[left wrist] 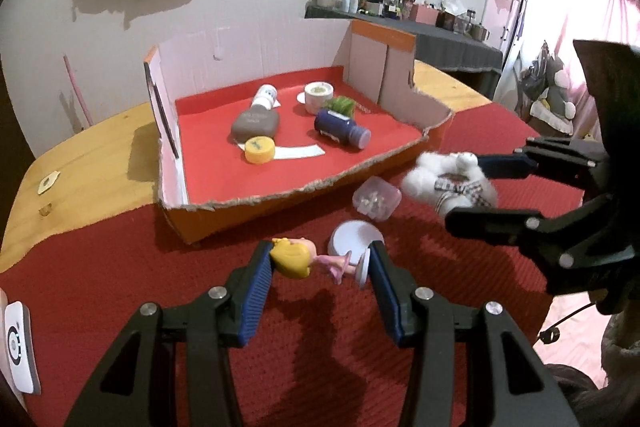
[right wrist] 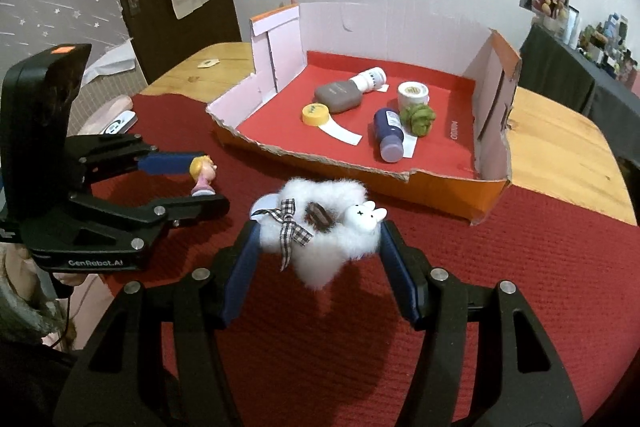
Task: Organize objects
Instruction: 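Carry the doll figure and plush bunny with both grippers toward the box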
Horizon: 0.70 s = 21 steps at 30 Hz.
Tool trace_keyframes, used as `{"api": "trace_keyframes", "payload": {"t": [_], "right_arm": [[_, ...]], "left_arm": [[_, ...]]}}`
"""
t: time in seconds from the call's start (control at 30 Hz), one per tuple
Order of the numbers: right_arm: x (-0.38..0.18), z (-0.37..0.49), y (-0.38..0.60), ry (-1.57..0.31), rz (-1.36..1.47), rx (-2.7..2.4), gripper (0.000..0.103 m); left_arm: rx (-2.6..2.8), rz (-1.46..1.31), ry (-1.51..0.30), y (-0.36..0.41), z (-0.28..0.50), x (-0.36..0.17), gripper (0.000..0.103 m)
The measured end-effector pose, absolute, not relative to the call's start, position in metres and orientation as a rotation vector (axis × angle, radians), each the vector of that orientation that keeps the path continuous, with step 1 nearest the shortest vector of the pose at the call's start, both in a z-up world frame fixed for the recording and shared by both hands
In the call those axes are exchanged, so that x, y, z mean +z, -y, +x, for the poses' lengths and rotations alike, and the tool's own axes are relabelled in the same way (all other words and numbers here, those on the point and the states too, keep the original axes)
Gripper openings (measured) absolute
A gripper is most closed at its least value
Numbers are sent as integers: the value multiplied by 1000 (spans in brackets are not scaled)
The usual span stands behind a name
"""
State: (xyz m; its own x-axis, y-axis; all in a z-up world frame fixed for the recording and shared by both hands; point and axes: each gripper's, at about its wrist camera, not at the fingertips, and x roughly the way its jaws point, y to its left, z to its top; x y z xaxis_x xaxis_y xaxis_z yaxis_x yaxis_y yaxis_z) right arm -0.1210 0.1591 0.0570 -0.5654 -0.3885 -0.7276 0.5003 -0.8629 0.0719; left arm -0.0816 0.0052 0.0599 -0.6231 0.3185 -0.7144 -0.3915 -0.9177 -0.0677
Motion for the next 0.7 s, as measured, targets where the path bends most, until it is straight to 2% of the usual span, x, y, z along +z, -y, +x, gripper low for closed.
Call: {"api": "trace_keyframes", "payload": {"t": [0.7], "right_arm": [[80,-147,-162,-96,1040,-2364,58]], "left_arm": [[2550,-1081,-60,-9,-125,82,50]]}}
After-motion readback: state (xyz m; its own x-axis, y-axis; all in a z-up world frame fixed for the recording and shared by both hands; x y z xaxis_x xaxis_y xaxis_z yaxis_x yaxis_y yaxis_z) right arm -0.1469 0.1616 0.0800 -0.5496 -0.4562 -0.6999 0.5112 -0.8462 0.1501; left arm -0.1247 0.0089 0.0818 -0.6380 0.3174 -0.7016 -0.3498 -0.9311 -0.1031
